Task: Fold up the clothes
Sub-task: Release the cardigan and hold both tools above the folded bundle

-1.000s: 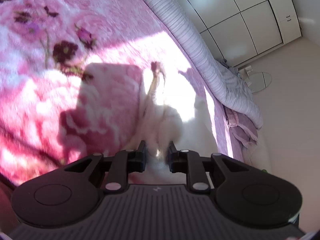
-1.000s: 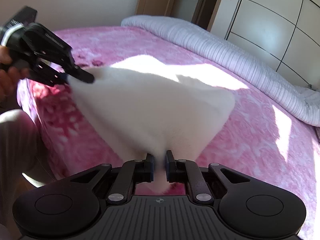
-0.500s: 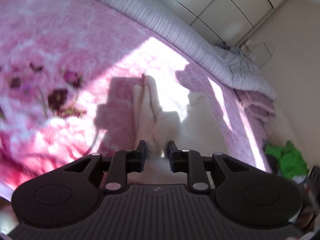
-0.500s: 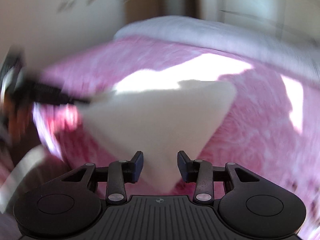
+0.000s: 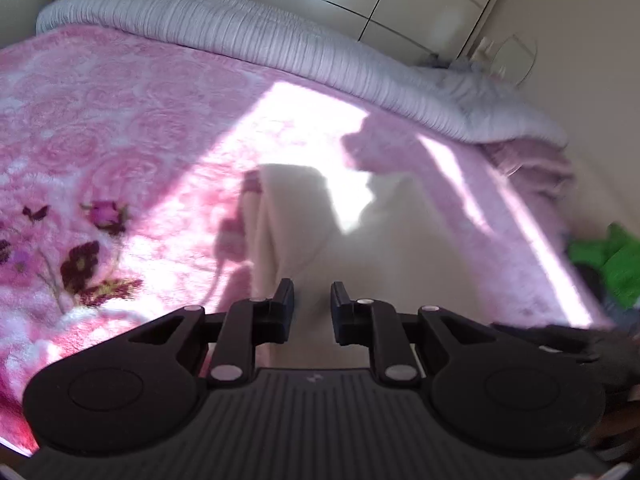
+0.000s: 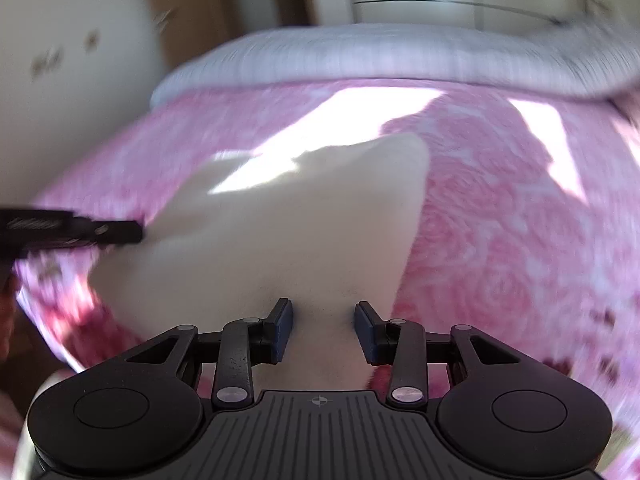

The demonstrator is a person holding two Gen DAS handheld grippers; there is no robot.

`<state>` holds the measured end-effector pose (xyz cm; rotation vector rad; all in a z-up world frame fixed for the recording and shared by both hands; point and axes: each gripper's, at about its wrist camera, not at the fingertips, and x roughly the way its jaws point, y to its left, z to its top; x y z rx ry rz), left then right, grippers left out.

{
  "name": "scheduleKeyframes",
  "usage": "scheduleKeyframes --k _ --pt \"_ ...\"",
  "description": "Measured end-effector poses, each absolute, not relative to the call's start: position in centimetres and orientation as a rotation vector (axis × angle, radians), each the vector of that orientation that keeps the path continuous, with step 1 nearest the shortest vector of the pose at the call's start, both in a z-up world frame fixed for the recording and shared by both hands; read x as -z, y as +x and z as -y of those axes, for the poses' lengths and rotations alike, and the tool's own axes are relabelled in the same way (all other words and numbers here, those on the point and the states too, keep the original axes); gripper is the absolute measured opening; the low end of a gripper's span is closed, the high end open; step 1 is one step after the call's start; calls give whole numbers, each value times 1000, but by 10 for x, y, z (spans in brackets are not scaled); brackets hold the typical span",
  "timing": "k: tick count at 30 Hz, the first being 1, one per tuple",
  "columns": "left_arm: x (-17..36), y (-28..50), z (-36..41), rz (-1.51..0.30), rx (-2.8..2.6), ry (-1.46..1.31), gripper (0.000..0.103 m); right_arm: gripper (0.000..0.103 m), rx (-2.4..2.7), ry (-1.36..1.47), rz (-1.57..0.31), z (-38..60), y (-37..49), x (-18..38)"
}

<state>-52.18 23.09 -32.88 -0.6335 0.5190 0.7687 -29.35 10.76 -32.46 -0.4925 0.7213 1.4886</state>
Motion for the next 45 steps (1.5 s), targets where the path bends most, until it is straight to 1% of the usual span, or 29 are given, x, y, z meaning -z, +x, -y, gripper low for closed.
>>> scheduleKeyframes --k 3,6,7,10,13,16,20,23,26,31,33,36,39,43,45 --pt "341 -524 -227 -530 -808 -594 17 40 -1522 -611 -664 -114 -301 325" --pt "330 -523 -231 -574 -793 -587 16 41 -1563 -721 -623 -120 -306 325" --pt "323 -521 -234 -582 -784 -593 15 41 -1575 -722 -652 -124 -300 321" --pt "298 -514 -251 -564 -770 -559 14 41 -1575 -605 -768 -137 -271 307" --pt "287 -497 -283 -572 -768 -518 13 41 -1501 -514 -746 -158 -246 295" --pt "294 -470 -311 -611 -734 -517 13 41 -1452 -474 -782 -192 -222 303" --pt "330 -441 -331 -721 -732 -470 13 40 -1424 -438 -849 -228 -200 335" --pt "349 -448 -336 -721 -745 -472 14 40 -1458 -457 -845 -230 -201 348" --pt "337 -452 -340 -704 -767 -493 10 40 -1482 -471 -850 -231 -195 345" --pt "317 -438 -359 -673 -793 -472 10 40 -1426 -423 -764 -243 -178 327" --pt "326 -427 -370 -693 -782 -490 10 40 -1449 -393 -768 -257 -171 332" --pt "355 -419 -380 -740 -808 -489 12 40 -1446 -414 -793 -276 -175 355" --pt "363 -425 -384 -717 -833 -520 15 40 -1450 -420 -805 -284 -178 374" --pt "346 -440 -374 -722 -885 -493 13 41 -1419 -401 -828 -269 -173 356" --pt "329 -456 -359 -691 -881 -503 12 40 -1427 -400 -783 -246 -179 339"
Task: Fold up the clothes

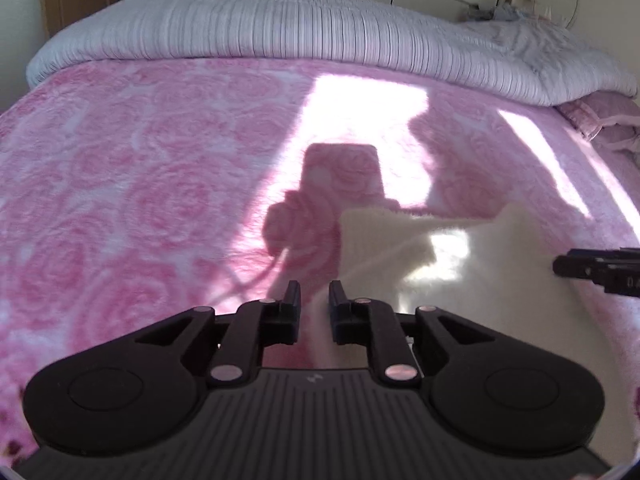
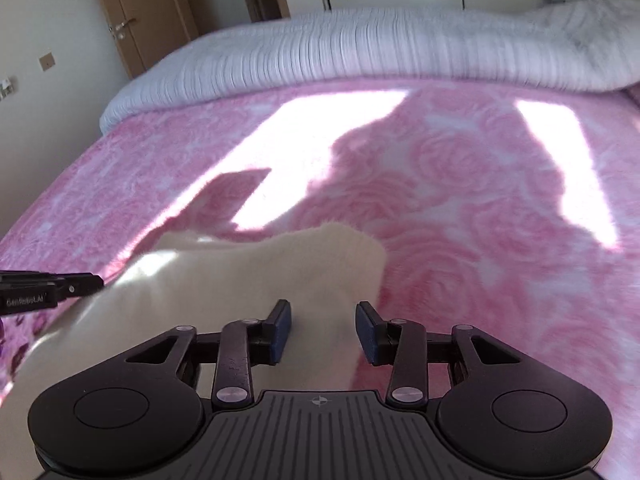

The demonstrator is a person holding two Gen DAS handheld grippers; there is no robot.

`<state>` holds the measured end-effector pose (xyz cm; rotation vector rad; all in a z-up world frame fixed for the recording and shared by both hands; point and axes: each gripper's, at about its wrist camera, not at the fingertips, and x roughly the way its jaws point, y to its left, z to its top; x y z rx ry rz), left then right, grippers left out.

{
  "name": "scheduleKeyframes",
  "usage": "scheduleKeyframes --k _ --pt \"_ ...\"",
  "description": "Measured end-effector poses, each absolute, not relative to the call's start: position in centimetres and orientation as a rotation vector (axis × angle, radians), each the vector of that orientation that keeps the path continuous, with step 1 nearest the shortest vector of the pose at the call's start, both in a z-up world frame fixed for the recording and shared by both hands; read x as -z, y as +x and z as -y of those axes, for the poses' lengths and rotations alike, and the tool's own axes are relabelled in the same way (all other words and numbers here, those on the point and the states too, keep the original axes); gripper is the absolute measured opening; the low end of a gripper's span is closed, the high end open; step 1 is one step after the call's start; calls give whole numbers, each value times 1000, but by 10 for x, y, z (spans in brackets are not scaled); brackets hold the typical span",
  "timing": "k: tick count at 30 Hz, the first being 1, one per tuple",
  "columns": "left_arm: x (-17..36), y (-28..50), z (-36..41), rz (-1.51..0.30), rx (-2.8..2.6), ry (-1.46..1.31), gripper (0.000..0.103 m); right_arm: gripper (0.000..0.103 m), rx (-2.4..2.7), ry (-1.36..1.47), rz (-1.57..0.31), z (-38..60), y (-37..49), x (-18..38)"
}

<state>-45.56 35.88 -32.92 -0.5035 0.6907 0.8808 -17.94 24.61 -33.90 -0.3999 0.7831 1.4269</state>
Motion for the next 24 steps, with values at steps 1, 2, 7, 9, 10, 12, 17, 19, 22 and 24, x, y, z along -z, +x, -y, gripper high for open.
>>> scheduleKeyframes --k 1,2,7,9,10,12,17,19,22,24 --pt "321 -464 -349 -673 -874 -512 12 40 -1430 -399 -761 -234 -183 331" --pt "313 -470 -336 -660 -867 -513 12 40 -1437 -396 -740 -220 -188 323" --pt "290 -498 -271 -619 -830 -497 13 40 -1437 -398 -737 -162 -224 307" --pt "296 -501 -252 -628 -807 -499 13 40 -1425 -415 -733 -155 -236 312" --pt "300 -501 -244 -638 -796 -503 13 40 -1419 -423 -731 -151 -243 315" --pt "318 -499 -236 -661 -795 -509 16 40 -1407 -440 -727 -143 -255 320" --pt "328 -494 -234 -664 -859 -522 20 40 -1378 -482 -718 -125 -286 332" --pt "321 -490 -230 -681 -887 -502 20 40 -1351 -479 -748 -128 -286 327" --pt "311 -492 -214 -698 -940 -466 20 41 -1321 -466 -751 -118 -289 318" --pt "307 -496 -200 -707 -972 -453 20 41 -1309 -448 -777 -106 -289 314"
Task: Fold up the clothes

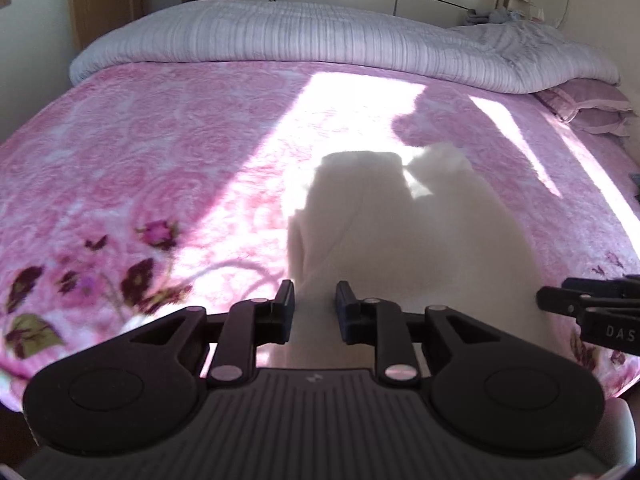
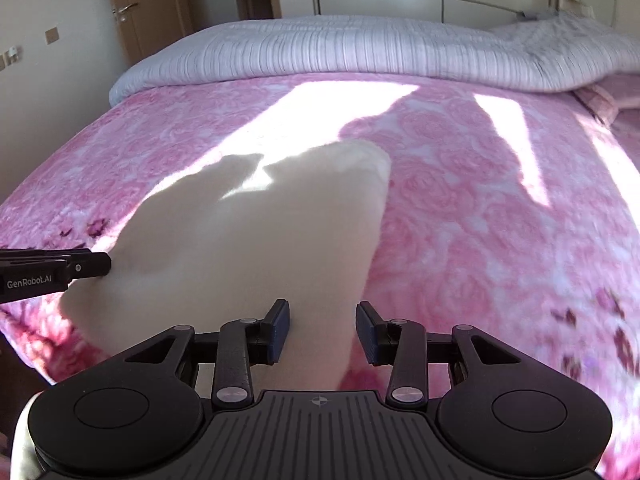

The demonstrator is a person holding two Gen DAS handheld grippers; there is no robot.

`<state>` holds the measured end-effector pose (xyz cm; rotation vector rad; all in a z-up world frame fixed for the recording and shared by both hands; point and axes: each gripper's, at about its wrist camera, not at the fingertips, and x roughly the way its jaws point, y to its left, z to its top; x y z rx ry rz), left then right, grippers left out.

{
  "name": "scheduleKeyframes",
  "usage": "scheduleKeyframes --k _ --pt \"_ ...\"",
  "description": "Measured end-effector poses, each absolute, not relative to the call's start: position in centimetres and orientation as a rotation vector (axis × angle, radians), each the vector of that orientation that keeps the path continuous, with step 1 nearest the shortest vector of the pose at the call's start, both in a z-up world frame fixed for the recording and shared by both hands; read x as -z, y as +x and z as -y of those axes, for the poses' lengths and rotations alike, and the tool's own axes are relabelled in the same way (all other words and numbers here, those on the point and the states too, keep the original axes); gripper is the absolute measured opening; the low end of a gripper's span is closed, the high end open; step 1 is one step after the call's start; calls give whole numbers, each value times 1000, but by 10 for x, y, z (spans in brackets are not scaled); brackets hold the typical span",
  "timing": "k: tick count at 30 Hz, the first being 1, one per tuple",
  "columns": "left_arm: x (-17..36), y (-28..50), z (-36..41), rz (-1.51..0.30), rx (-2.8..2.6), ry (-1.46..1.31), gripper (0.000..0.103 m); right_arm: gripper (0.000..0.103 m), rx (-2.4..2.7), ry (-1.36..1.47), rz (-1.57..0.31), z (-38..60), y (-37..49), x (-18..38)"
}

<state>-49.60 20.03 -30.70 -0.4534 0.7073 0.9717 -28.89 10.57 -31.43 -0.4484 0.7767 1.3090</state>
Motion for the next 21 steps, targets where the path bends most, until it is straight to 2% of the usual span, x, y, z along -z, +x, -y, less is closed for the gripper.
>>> scheduleKeyframes --k 8,21 --pt "308 -507 -148 -746 -1003 -416 29 41 -1272 -413 -827 -57 -308 310" --pt "326 -512 -84 -814 -1011 -320 33 41 -1222 -539 -833 -10 -344 328"
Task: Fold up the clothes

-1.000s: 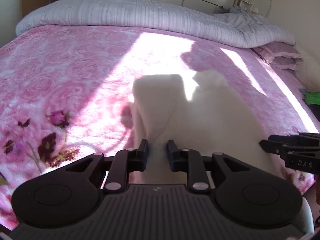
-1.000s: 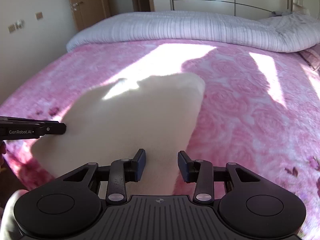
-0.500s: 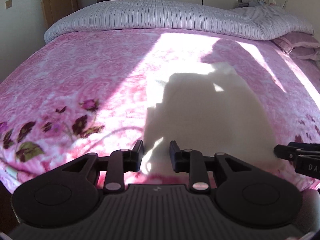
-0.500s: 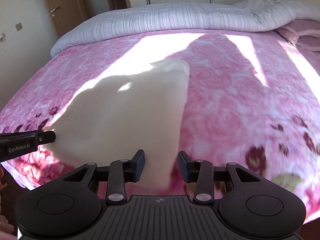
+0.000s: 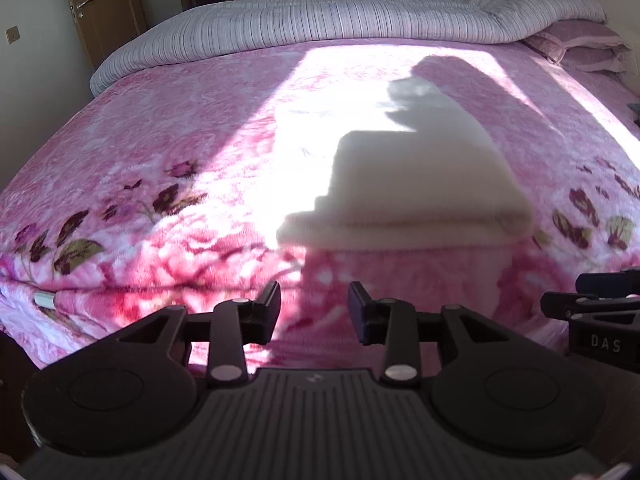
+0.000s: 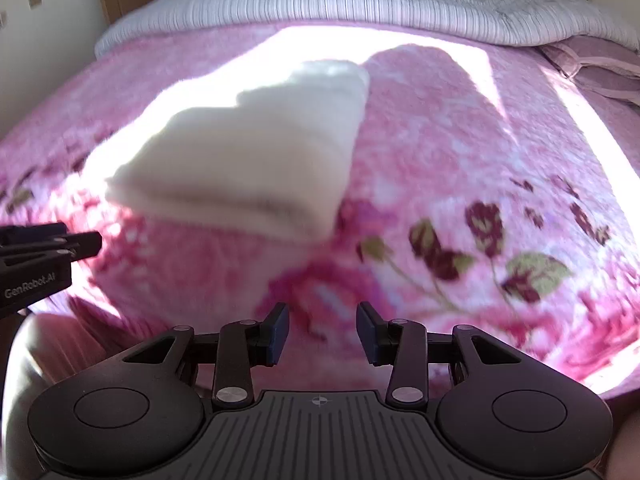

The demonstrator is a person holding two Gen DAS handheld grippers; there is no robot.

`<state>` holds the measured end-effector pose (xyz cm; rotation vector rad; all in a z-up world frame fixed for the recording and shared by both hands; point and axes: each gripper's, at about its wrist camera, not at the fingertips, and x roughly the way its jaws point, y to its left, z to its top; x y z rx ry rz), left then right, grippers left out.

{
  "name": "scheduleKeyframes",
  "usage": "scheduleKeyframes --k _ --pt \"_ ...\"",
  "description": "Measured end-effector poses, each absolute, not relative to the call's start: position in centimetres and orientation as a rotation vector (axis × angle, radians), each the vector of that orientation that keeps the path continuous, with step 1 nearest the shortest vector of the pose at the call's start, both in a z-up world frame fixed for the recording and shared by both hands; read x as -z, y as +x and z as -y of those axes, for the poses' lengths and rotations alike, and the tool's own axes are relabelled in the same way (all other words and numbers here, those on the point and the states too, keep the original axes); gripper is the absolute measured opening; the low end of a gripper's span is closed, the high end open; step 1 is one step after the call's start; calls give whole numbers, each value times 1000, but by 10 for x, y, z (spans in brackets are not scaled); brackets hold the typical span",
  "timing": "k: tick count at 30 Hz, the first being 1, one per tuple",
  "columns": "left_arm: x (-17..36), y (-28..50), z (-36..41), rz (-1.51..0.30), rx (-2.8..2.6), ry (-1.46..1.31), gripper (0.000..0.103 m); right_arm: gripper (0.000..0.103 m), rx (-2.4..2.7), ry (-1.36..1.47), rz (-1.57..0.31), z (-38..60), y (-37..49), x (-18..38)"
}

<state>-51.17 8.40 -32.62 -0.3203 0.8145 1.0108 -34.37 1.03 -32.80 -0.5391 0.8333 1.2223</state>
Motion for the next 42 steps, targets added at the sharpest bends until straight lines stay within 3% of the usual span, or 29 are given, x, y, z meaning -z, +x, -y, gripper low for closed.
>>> scheduleKeyframes --k 8,27,42 --pt "328 -520 -57 -817 -1011 -288 37 41 -1193 -617 -825 10 -365 336" --pt "309 -544 -16 -757 -1017 -243 42 41 -1222 -531 -682 48 -394 297" --pt "298 -555 -26 -719 -973 -337 45 42 -1237 -518 -677 52 -387 295"
